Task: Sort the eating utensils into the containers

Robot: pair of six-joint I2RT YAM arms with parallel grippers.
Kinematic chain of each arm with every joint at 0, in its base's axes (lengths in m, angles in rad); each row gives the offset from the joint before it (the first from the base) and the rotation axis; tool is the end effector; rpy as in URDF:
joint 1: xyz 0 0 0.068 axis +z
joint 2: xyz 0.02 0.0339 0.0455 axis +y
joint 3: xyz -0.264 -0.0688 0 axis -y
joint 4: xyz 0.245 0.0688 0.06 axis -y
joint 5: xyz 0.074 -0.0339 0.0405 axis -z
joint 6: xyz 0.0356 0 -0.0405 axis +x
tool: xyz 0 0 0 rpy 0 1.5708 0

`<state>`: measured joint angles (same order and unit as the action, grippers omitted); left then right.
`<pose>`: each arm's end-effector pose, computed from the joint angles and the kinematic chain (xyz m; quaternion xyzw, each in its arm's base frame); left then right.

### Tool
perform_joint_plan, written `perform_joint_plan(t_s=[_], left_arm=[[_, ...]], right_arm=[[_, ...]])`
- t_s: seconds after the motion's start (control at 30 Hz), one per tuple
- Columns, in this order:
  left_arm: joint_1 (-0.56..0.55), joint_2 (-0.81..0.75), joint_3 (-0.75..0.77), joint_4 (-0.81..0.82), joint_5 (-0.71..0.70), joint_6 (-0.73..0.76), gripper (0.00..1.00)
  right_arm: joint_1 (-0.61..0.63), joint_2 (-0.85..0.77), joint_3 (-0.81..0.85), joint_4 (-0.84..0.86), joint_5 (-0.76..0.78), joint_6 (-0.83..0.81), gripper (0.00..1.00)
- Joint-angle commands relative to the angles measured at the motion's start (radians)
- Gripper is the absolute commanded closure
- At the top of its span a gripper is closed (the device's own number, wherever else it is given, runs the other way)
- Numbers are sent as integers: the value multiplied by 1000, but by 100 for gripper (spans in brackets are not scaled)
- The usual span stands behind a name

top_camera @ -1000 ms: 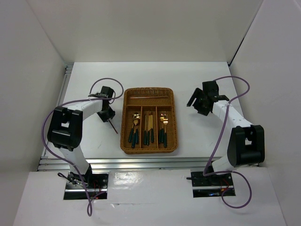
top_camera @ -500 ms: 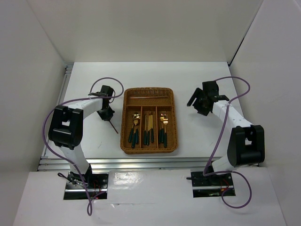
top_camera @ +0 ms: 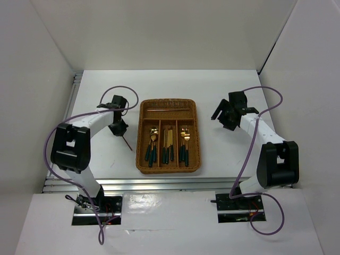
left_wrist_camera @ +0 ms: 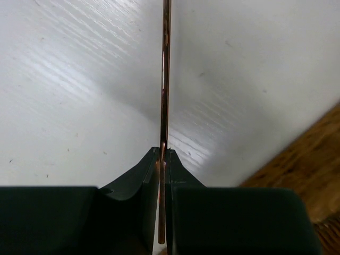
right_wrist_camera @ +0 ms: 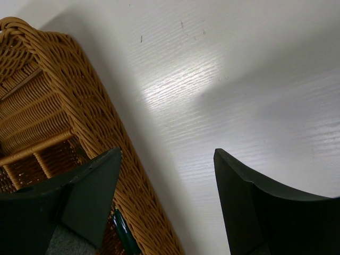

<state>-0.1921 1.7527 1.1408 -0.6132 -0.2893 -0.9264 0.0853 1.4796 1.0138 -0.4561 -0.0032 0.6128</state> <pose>0.3351 -0.0548 0.1798 -0.3731 0.9009 0.0301 0.2196 0.3069 0.0264 0.2326 0.2466 0.9152 0.1105 0.2990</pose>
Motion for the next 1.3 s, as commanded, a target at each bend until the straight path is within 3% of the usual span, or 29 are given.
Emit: perform_joint_plan(t_s=[0.0, 0.17, 0.33, 0.57, 0.83, 1.03, 1.27], left_arm=[[5, -128, 53, -34, -28, -52, 84], [5, -293, 62, -11, -53, -121, 84], [5, -407, 19, 102, 10, -236, 85], [-136, -473, -84, 346, -111, -466, 85], [-280, -288, -12, 461, -203, -641, 85], [-406, -156, 34, 500, -359, -831, 85], [-501, 33, 171, 437, -458, -1038, 84]], right_arm=[[1, -8, 22, 27, 20, 7, 22], [1, -8, 31, 17, 38, -2, 22], [1, -18, 31, 17, 48, -12, 22], [1, -62, 8, 17, 57, -21, 22], [1, -192, -77, 42, 68, -41, 22], [1, -265, -135, 94, -1, -30, 21], [1, -324, -190, 94, -46, -30, 21]])
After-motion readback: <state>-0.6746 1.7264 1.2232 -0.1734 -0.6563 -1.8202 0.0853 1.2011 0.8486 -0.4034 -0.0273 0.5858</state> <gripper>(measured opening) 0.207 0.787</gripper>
